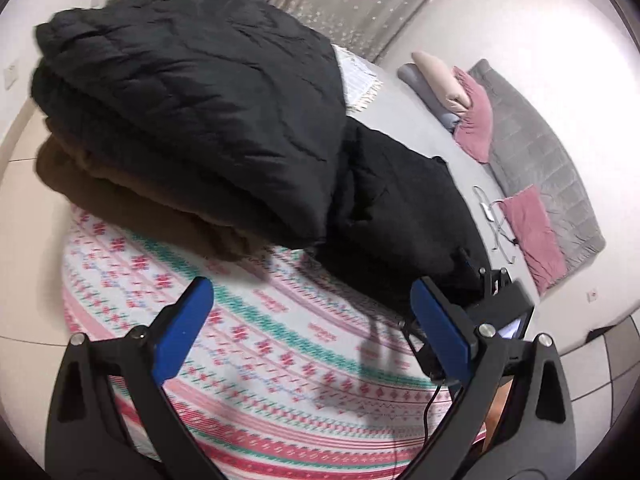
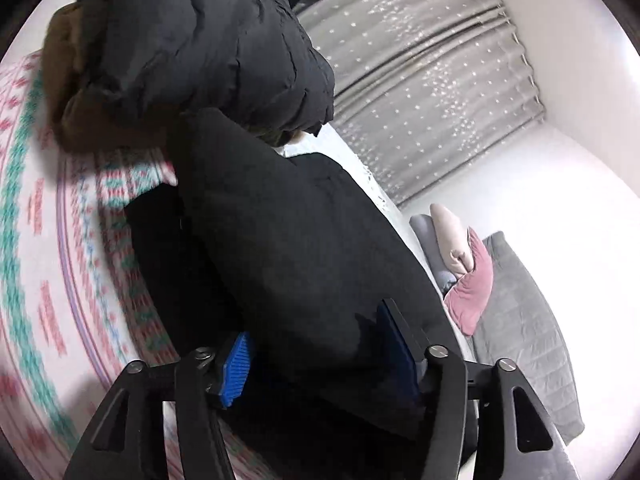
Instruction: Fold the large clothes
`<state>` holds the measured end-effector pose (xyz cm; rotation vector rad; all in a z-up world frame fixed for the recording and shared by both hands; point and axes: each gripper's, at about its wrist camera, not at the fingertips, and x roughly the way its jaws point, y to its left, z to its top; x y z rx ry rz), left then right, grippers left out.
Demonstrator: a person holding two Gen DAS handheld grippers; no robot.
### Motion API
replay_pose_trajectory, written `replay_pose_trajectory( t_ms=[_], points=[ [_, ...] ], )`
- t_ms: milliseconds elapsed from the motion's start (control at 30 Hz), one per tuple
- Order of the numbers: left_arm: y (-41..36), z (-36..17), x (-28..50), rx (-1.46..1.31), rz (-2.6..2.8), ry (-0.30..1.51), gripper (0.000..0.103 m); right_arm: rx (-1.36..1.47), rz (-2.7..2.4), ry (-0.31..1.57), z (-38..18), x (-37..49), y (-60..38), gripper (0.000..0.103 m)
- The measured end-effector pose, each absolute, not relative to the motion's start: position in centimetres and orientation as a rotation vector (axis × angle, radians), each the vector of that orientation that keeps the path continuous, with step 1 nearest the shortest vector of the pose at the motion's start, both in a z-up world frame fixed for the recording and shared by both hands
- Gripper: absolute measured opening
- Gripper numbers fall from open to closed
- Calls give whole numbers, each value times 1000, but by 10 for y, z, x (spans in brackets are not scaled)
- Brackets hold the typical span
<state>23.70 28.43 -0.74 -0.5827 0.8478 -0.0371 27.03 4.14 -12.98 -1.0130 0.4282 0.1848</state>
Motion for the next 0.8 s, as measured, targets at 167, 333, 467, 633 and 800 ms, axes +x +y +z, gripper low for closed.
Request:
replay_pose_trajectory(
  t_ms=[167,333,467,633,800],
  points=[
    [247,-8,275,-494,-80,842,99,-1149,163,344,-140,249,16,68],
    [209,-24,318,-369,-45,882,91,-1067,125,325,-132,244,-12,75],
    [183,-36,353,-258,7,899,82,-967,121,457,-149,272,-44,73],
    [175,-66,386,-225,50,920,57,-1013,101,410,-160,267,-41,45],
    [156,-74,389,-119,44,886,55,-1310,6,410,-212,272,-42,33]
  ],
)
